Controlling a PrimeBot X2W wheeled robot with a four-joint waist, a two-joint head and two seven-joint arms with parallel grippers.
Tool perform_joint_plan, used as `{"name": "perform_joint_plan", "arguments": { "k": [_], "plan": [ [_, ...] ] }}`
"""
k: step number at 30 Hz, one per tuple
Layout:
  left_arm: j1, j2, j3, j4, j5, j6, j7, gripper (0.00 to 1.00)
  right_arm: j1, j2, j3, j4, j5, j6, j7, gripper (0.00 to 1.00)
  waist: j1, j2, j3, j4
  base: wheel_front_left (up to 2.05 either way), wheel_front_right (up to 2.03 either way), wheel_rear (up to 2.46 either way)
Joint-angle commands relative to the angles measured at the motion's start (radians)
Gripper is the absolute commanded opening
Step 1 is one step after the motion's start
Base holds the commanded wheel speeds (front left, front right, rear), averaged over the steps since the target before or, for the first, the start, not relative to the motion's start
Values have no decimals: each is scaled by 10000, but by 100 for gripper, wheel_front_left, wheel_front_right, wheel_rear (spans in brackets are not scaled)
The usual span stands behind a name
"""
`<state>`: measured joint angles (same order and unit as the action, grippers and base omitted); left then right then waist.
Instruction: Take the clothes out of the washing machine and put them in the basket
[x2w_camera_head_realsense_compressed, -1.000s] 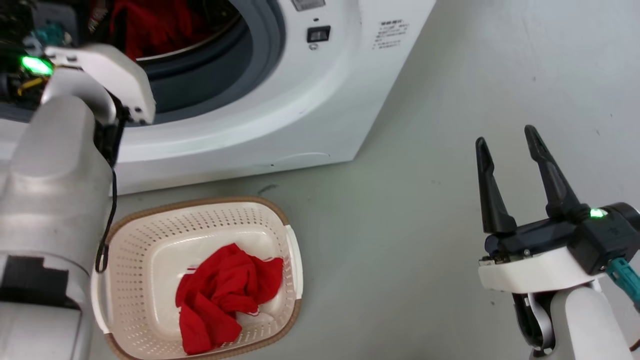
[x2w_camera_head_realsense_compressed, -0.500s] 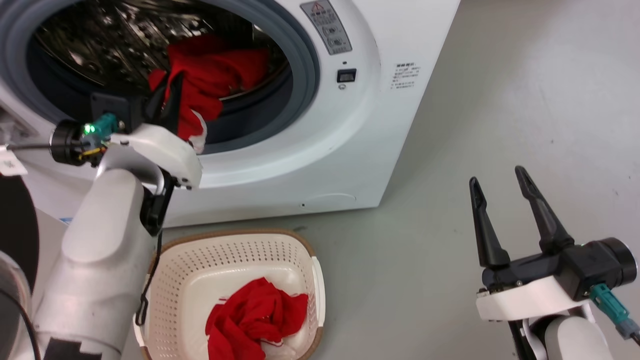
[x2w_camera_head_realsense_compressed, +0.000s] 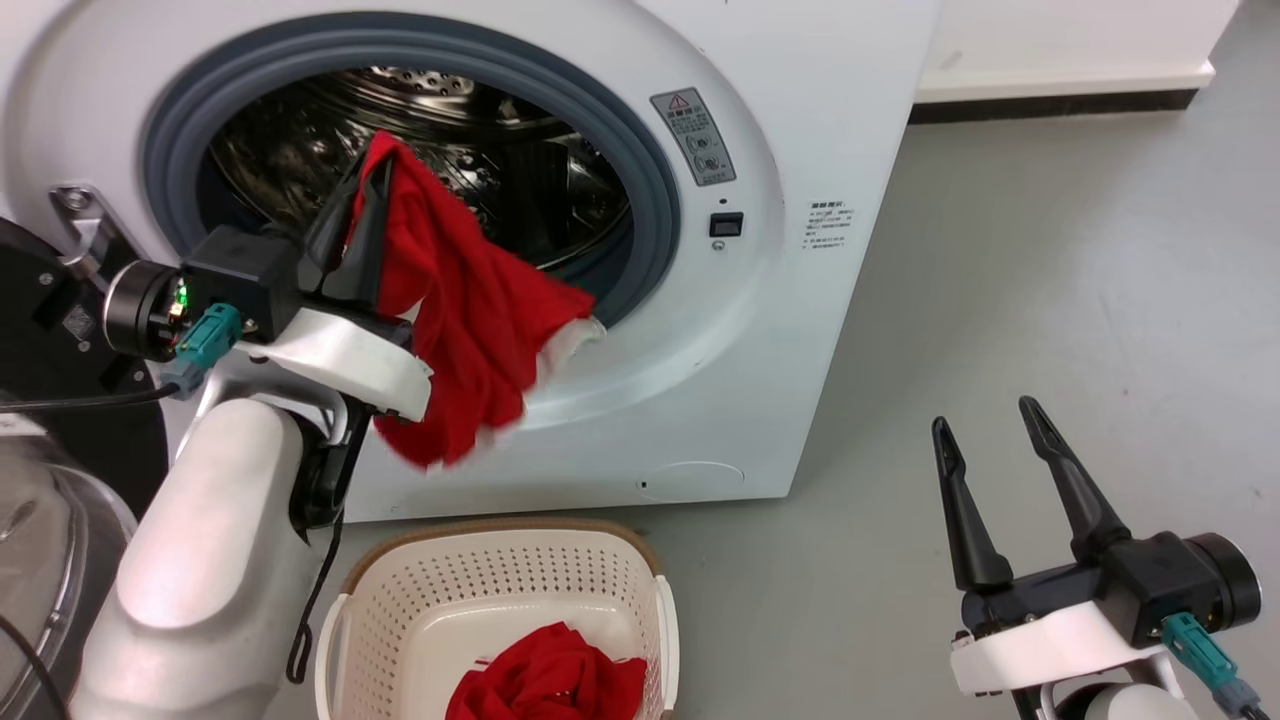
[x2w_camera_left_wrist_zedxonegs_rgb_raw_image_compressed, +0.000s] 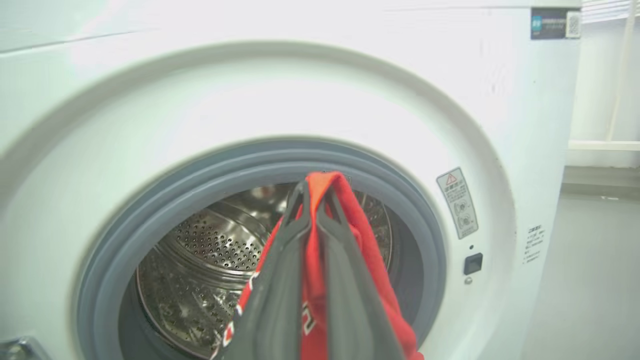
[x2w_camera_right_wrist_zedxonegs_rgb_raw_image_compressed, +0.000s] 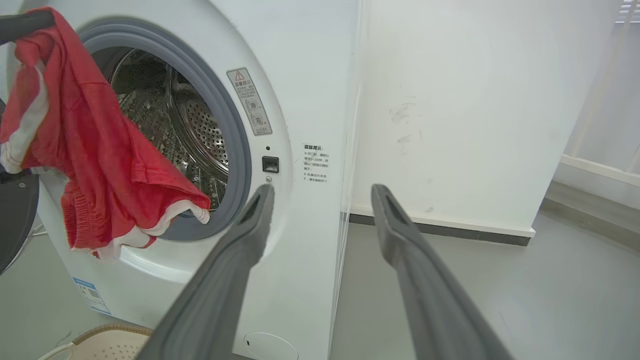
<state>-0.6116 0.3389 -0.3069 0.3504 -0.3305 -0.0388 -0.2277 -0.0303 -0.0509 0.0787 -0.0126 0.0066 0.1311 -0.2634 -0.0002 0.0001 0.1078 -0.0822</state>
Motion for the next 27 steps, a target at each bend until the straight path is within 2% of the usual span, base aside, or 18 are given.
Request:
{"name": "perform_joint_plan", "arguments": {
  "k": [1,9,14,22,27],
  "plan": [
    [236,74,62,-660,-87,112,176,0,176,12,18,32,-43,-7,-20,100,2,-1,-150,86,0,0,0],
    [924,503,80,-3575,108,627,956,0,294,14,19,0,66,-7,-20,100,2,-1,-289,107,0,0,0],
    [1430,610,61,-4791,111,863,1266,0,344,12,-12,-15,96,-7,-20,100,2,-1,-248,133,0,0,0],
    [2387,755,-48,-5701,77,1105,1491,0,245,11,-99,-38,93,-7,-20,100,2,-1,-70,249,0,0,0],
    [3130,720,-295,-5632,-35,1144,1534,0,33,12,-145,-85,40,-7,-20,100,2,-1,161,355,0,0,0]
  ]
}}
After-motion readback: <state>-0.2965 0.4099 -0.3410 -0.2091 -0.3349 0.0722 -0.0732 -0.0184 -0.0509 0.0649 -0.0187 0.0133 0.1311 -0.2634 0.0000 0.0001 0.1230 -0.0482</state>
